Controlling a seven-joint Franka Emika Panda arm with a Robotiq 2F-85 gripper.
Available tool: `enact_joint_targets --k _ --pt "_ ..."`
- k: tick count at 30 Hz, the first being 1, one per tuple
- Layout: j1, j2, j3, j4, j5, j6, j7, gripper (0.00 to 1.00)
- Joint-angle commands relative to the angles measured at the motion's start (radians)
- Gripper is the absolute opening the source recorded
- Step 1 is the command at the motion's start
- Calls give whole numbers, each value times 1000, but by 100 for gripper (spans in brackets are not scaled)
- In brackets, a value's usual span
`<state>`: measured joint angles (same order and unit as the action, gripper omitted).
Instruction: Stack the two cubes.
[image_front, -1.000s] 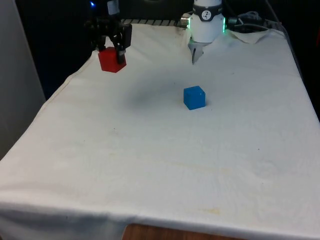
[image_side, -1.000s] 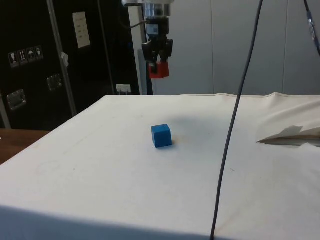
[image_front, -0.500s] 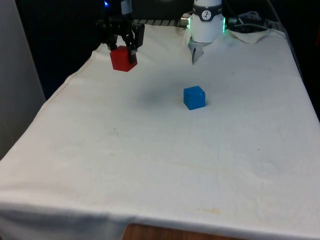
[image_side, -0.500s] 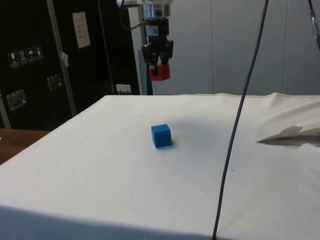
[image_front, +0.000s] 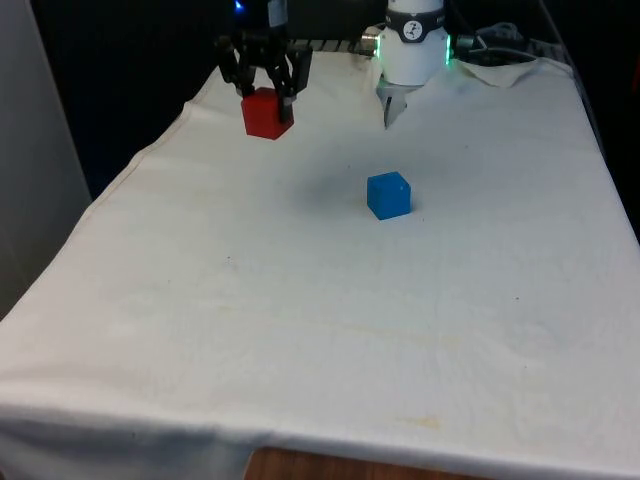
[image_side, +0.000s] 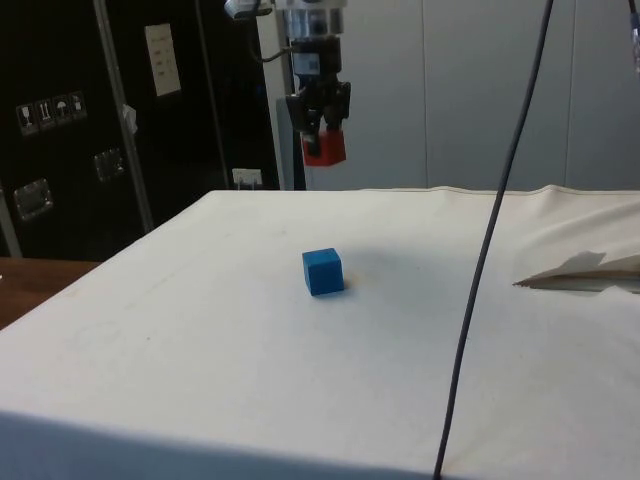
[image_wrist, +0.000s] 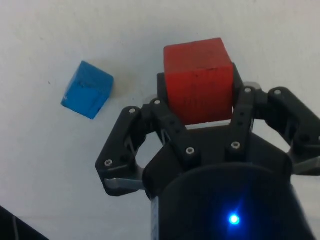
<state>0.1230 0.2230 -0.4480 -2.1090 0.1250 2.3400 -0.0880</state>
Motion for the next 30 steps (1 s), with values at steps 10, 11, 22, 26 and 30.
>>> enact_joint_targets --k 10,11,22,26,30 --pt "7 -60 23 -79 -37 46 58 0" --pt "0 -53 28 -71 -19 32 40 0" --pt "6 -122 56 -167 -59 100 96 0" --pt "5 -142 75 -196 -71 119 119 0" --pt "4 -151 89 -211 -75 129 136 0"
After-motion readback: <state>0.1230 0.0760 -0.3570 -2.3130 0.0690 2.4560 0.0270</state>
